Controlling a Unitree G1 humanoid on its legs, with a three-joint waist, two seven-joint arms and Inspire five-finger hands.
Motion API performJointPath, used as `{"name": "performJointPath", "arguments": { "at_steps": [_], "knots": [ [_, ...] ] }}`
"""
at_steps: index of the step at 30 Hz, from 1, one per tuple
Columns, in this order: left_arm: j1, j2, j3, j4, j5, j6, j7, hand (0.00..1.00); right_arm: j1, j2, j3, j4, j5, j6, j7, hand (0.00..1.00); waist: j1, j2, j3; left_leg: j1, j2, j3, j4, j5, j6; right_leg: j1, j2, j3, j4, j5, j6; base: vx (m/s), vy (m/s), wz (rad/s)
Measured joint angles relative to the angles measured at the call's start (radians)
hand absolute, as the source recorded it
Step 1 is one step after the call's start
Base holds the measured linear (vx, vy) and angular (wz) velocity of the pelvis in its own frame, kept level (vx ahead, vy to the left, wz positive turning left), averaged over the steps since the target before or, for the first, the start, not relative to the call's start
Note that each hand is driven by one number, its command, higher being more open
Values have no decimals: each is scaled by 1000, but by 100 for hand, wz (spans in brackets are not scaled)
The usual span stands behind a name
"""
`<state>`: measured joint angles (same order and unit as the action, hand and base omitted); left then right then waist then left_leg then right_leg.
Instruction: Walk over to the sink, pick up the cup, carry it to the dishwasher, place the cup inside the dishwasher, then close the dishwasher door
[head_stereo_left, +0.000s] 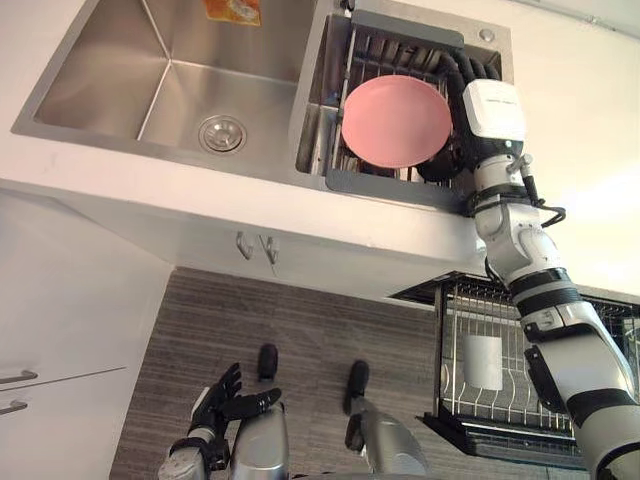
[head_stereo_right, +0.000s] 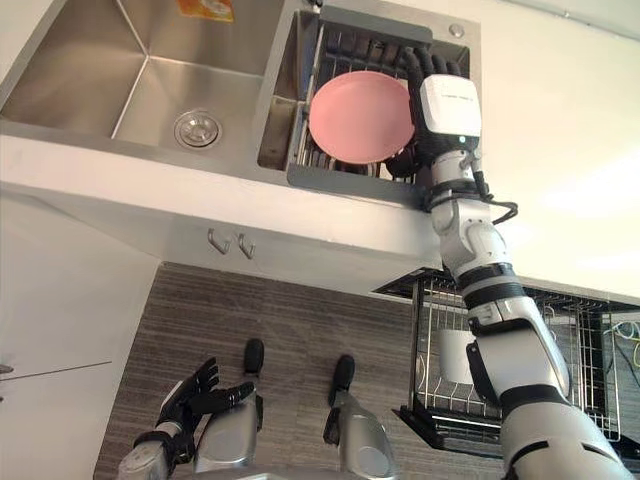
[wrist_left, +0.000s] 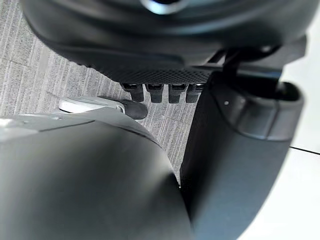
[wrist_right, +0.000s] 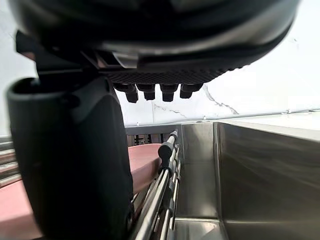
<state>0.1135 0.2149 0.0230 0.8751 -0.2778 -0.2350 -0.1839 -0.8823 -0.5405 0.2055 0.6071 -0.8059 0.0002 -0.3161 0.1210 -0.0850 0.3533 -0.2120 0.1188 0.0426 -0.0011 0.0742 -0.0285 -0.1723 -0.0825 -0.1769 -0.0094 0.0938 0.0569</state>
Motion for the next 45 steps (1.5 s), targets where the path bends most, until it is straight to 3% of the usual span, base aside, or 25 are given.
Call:
{"name": "performJointPath", "arguments": {
  "at_steps": [15,25,32,45],
  "knots": [
    [-3,-2,0,-2,-6,0,-2,100,-44,0,28,2,37,-13,36,100,3,4,5,-13,9,-7,2,15,-13,-2,14,-10,-15,12,-5,-2,-2,0],
    [-7,-7,12,-2,-6,8,-4,100,-70,0,38,-37,115,37,151,100,3,6,6,-14,17,-7,6,15,-14,-1,23,-10,-19,15,-9,0,0,0],
    [-7,-11,20,-4,-3,11,-4,100,-88,0,37,-38,112,39,202,100,4,6,6,-11,18,-7,12,11,-19,7,24,-11,-19,15,-9,0,0,0],
    [-12,-17,20,-14,2,14,-4,100,-149,4,41,-82,106,32,237,100,33,6,6,-7,17,-7,15,8,-20,13,21,-12,-19,14,-8,0,0,0]
  ]
}}
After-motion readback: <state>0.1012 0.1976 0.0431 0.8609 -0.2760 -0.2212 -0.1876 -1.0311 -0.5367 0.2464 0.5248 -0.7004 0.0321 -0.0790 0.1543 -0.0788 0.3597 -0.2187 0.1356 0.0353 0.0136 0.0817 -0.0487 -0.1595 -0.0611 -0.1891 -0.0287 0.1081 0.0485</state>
